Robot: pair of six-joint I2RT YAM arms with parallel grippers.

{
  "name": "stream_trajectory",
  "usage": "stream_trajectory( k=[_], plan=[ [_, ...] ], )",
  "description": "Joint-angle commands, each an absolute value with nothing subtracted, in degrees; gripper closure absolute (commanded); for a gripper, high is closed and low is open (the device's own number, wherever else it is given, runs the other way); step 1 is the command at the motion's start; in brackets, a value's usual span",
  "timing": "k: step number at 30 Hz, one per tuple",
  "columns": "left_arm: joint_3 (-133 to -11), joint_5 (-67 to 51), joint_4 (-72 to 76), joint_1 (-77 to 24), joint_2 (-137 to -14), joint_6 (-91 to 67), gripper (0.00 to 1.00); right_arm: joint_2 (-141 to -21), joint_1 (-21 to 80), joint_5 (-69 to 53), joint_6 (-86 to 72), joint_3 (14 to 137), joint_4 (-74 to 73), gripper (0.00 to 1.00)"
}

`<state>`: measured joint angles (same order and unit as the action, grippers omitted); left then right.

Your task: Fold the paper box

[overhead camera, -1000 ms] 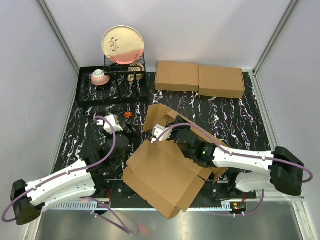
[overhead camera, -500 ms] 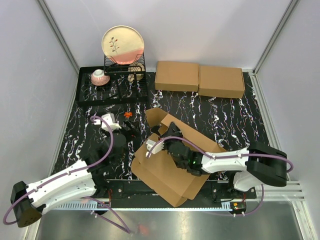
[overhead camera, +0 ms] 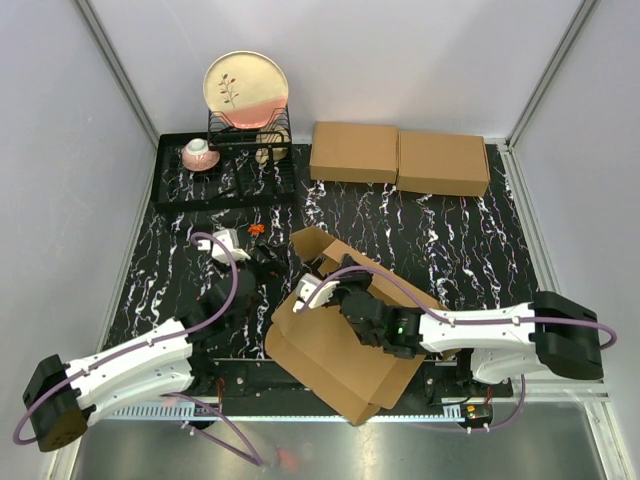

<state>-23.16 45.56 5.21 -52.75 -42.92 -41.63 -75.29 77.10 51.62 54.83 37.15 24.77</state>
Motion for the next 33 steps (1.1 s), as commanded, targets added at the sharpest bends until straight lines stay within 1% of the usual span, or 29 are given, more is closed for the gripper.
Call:
stream_trajectory(
  k=[1,5,9,14,17,22,26,30,33],
  plan=[
    [-21.1,43.6,14.7,-52.1,-44.1,-40.9,0.02,-71.3,77.4,51.1,42.4,39.8,15.7,0.82],
    [-19.8,42.0,19.9,-51.9,-45.5,-38.5,0.01,-70.9,76.8,49.9,40.0,40.3,13.7,0.82],
    [-16.6,38.3,30.8,-51.8,-46.6,-34.8,0.01,-70.9,76.7,49.5,37.5,39.5,13.2,0.82],
    [-11.3,37.0,46.4,-51.4,-50.4,-30.1,0.01,-70.8,76.2,49.3,35.3,38.8,11.7,0.82],
    [-9.6,36.2,53.6,-51.2,-54.9,-27.8,0.01,-70.5,75.9,49.0,34.5,37.7,12.0,0.82],
    [-9.9,33.1,60.2,-50.4,-62.9,-24.4,0.01,-69.3,75.4,48.4,33.9,36.5,12.1,0.82],
    [-8.9,31.2,72.0,-48.9,-69.9,-21.2,0.01,-68.9,75.3,48.2,34.1,36.5,12.1,0.82],
    [-9.3,27.6,74.4,-46.1,-73.0,-22.1,0.02,-68.8,75.1,47.9,34.1,36.4,12.0,0.82],
    [-10.4,24.3,76.5,-45.4,-76.2,-20.8,0.04,-68.6,75.1,47.6,34.0,36.3,12.2,0.83]
  ],
)
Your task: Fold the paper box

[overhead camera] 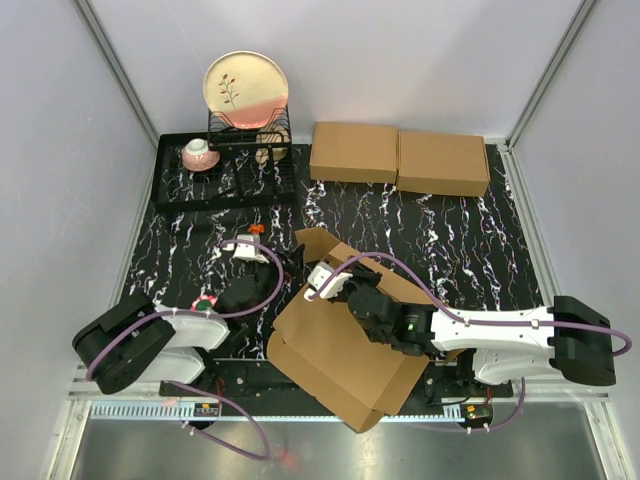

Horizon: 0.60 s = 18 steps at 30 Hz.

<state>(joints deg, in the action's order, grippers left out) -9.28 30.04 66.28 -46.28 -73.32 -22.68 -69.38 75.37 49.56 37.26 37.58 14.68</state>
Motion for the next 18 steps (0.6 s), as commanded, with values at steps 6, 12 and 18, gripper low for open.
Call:
stream_trajectory(
  k=[6,12,18],
  plan=[
    [-12.0,15.8,82.0,-44.1,-82.9,-18.9,0.10,-68.3,75.1,47.3,34.0,36.3,12.2,0.82],
    [-12.6,14.9,86.2,-43.2,-88.1,-19.1,0.29,-68.1,75.1,47.1,33.9,36.0,12.2,0.82],
    [-13.7,13.8,88.2,-42.6,-89.9,-18.6,0.52,-69.1,75.1,47.2,33.8,36.1,12.3,0.83]
  ],
)
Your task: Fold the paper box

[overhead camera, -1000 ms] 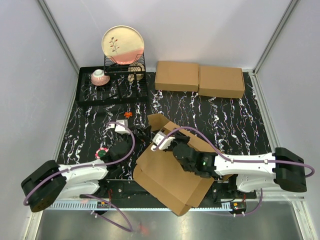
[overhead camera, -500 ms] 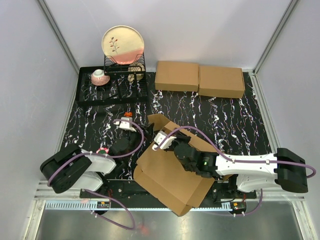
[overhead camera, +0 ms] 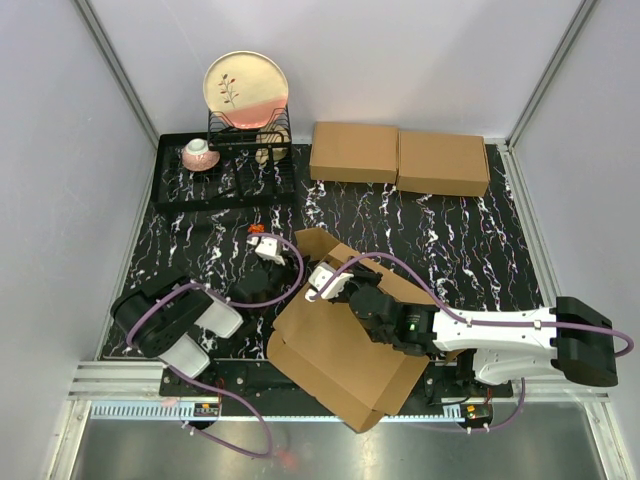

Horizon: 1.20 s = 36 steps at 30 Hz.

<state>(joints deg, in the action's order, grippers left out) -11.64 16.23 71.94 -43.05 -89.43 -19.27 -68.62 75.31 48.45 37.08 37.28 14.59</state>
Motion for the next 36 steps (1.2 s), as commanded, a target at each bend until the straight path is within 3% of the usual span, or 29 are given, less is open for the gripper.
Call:
stream_trajectory(
  k=[1,16,31,32,33,35,36],
  plan=[
    [-13.5,13.8,88.7,-42.6,-89.9,-18.6,0.56,-69.3,75.1,47.4,33.8,36.0,12.3,0.83],
    [-9.1,14.3,83.5,-46.2,-77.4,-16.9,1.00,-70.9,73.7,47.6,32.5,36.3,12.2,0.83],
    [-6.0,17.5,83.7,-49.0,-73.7,-17.0,1.00,-73.0,73.3,48.3,32.4,37.1,12.2,0.84],
    [-6.1,17.9,83.2,-49.0,-73.6,-17.0,0.97,-73.3,73.3,48.5,32.6,37.2,12.0,0.85],
    [-6.2,18.5,82.8,-49.0,-73.5,-17.1,0.80,-73.5,73.3,48.6,32.7,37.1,12.1,0.85],
    [-6.8,18.9,82.5,-49.0,-74.0,-16.2,0.72,-73.7,73.4,48.7,33.2,37.4,12.1,0.85],
    [-7.0,19.0,82.7,-49.0,-74.4,-15.9,0.60,-73.7,73.4,48.7,33.3,37.4,12.0,0.85]
  ],
)
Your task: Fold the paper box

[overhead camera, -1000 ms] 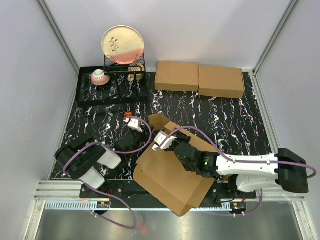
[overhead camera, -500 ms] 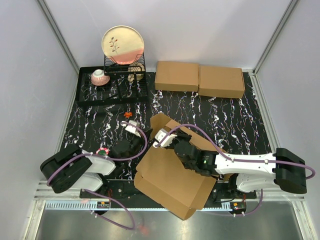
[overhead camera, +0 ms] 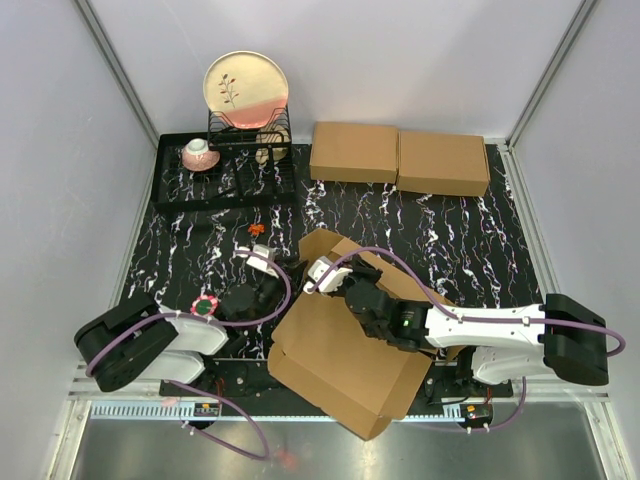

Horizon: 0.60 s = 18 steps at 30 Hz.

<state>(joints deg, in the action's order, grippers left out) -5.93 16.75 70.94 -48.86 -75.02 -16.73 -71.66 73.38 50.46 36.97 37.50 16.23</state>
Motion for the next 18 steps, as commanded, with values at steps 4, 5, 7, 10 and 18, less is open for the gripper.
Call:
stream_trajectory(
  k=[4,5,7,10,18],
  plan=[
    [-8.9,19.4,83.0,-49.0,-77.1,-14.4,0.55,-73.5,73.4,48.5,33.2,37.6,11.8,0.85],
    [-9.6,19.5,83.0,-48.9,-77.6,-14.1,0.54,-73.5,73.4,48.4,33.2,37.5,11.6,0.85],
    [-10.0,19.7,83.5,-48.8,-79.4,-13.9,0.52,-73.3,73.4,48.3,33.2,37.6,11.3,0.85],
    [-10.5,19.5,85.2,-48.1,-82.3,-14.3,0.56,-72.9,73.4,48.2,33.0,37.6,11.2,0.85],
    [-10.5,17.3,89.5,-47.6,-85.7,-15.9,1.00,-73.1,73.4,47.7,32.7,37.4,10.9,0.85]
  ],
)
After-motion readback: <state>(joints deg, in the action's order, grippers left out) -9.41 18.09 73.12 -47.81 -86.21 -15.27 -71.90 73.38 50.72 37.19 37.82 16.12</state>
